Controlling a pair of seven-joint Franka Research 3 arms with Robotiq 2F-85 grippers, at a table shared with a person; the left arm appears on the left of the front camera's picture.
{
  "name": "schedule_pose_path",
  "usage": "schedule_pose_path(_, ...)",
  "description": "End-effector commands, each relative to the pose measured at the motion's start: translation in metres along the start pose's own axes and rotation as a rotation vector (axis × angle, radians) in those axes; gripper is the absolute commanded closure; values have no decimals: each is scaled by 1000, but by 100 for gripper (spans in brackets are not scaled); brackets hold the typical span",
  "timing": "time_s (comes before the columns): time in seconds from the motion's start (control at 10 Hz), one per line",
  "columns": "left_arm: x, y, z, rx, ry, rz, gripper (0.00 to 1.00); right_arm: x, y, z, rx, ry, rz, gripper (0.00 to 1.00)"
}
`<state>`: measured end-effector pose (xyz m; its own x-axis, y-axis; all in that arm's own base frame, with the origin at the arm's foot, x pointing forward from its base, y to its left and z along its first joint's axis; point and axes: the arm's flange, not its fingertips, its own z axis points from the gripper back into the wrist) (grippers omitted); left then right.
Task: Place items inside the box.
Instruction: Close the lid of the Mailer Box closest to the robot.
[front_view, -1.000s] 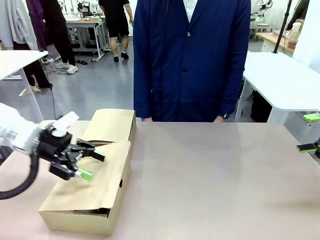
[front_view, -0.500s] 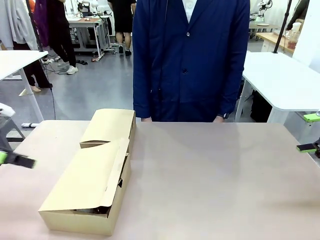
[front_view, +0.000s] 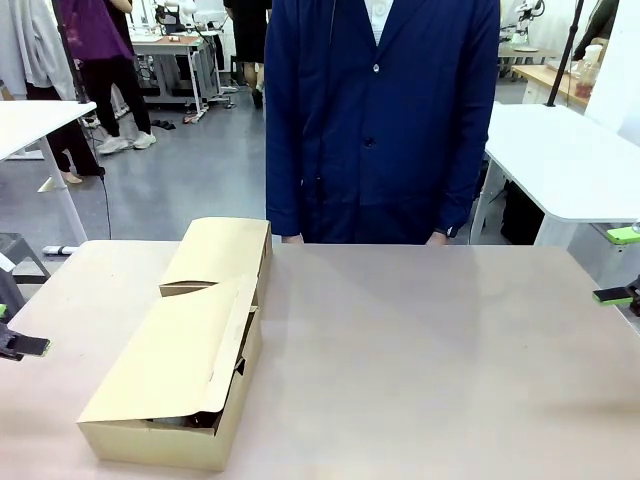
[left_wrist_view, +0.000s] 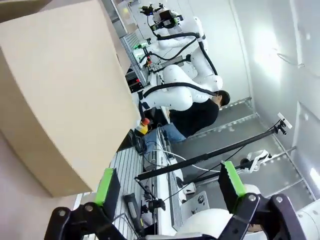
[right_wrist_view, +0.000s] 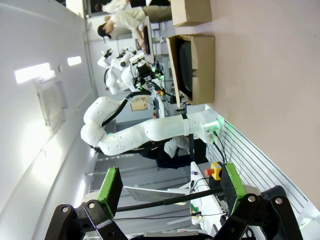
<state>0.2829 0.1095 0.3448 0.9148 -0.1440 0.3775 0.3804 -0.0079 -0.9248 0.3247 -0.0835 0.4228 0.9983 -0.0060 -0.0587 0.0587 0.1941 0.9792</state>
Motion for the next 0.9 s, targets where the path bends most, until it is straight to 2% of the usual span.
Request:
schedule_pose_path(0.0,-1,-24,-11,3,14,-81,0,-1,0,1,-14,-1,13,0)
schedule_pose_path(0.8,-1,-24,-11,3,14,-81,0,-1,0,1,-14,-1,13,0)
